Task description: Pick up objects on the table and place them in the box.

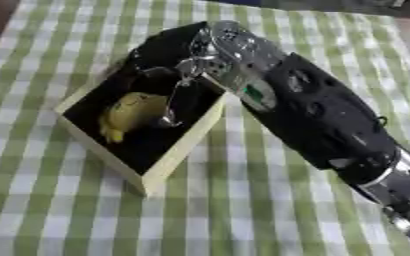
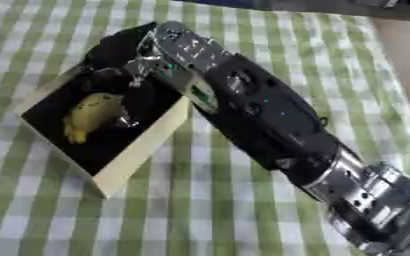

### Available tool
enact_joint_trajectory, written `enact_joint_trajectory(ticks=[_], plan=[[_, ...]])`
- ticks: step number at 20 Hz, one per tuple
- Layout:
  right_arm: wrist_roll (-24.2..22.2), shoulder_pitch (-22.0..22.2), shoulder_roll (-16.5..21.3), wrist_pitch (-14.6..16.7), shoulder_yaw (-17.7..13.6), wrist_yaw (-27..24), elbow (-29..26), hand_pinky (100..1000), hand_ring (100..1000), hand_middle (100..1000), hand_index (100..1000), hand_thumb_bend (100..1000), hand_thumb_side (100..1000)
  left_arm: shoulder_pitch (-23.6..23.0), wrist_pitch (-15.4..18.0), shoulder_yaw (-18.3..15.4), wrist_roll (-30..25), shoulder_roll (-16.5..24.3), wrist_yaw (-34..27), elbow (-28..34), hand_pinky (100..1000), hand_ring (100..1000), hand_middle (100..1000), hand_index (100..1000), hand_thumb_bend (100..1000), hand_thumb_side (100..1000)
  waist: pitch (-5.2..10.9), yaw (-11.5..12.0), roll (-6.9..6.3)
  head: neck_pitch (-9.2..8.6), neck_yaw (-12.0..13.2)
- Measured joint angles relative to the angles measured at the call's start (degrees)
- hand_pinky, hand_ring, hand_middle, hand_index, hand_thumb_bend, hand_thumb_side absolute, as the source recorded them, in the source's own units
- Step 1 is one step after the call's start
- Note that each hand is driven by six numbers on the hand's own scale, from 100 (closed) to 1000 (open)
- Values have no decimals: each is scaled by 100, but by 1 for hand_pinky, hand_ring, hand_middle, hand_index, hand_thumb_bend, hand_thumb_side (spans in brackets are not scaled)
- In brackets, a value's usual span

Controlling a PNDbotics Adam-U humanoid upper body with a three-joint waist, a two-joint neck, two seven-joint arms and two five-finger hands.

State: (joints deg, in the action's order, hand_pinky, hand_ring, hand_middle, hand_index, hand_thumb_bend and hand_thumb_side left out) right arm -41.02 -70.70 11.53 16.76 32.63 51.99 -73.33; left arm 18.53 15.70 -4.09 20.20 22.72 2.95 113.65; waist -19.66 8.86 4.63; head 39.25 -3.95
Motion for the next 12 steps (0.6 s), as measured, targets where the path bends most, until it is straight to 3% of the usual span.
enact_joint_trajectory(ticks=[5,12], plan=[[6,-17,185,-308,-300,-440,-577,815,843,784,902,197,500,0,7,0,-8,0,-10,0,547,607,665,815,403,593,27,-34,-29,2,24],[154,96,410,-849,-959,-1157,-1354,804,814,759,903,135,503,3,10,0,-5,0,-17,0,548,607,666,815,407,590,42,-71,-71,50,98]])
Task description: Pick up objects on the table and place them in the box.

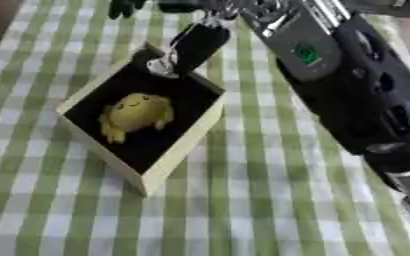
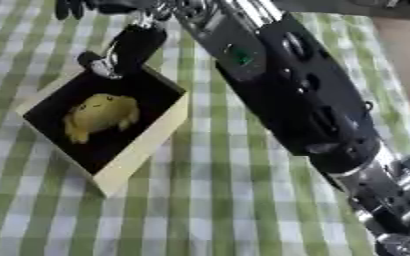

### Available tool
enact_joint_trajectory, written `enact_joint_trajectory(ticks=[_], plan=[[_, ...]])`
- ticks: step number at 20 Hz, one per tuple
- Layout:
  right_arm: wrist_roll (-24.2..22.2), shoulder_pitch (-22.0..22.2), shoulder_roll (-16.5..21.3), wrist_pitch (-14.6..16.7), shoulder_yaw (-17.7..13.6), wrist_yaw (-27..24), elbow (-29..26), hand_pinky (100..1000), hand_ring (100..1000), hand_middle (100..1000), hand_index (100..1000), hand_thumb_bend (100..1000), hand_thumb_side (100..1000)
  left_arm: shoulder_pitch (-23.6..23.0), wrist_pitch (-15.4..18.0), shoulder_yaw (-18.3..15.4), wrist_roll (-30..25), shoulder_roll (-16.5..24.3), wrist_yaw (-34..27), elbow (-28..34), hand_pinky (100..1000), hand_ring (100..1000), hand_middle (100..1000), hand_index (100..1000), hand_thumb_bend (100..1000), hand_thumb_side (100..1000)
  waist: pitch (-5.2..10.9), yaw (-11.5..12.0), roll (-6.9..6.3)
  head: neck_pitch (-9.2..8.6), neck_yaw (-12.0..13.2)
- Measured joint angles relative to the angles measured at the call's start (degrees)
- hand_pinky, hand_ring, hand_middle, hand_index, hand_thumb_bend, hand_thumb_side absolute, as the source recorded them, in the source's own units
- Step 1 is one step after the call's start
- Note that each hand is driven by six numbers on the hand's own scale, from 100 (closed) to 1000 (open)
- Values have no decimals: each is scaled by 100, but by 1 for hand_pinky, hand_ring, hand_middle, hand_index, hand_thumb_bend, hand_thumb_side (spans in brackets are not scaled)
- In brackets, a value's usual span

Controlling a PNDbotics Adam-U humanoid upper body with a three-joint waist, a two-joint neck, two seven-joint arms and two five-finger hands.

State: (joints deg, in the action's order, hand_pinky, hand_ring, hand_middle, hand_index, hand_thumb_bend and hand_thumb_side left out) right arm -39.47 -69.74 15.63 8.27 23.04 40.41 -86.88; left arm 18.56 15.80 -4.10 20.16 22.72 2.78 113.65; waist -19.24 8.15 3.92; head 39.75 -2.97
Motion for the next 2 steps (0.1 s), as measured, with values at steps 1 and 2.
enact_joint_trajectory(ticks=[1,2], plan=[[48,32,39,-67,-94,-67,-117,800,805,751,900,100,513,1,1,0,1,0,0,0,548,607,666,815,406,590,1,-6,-8,0,11],[107,69,76,-136,-192,-117,-235,797,800,744,900,100,496,1,4,0,4,0,0,0,548,607,666,815,406,590,1,-14,-12,0,25]])
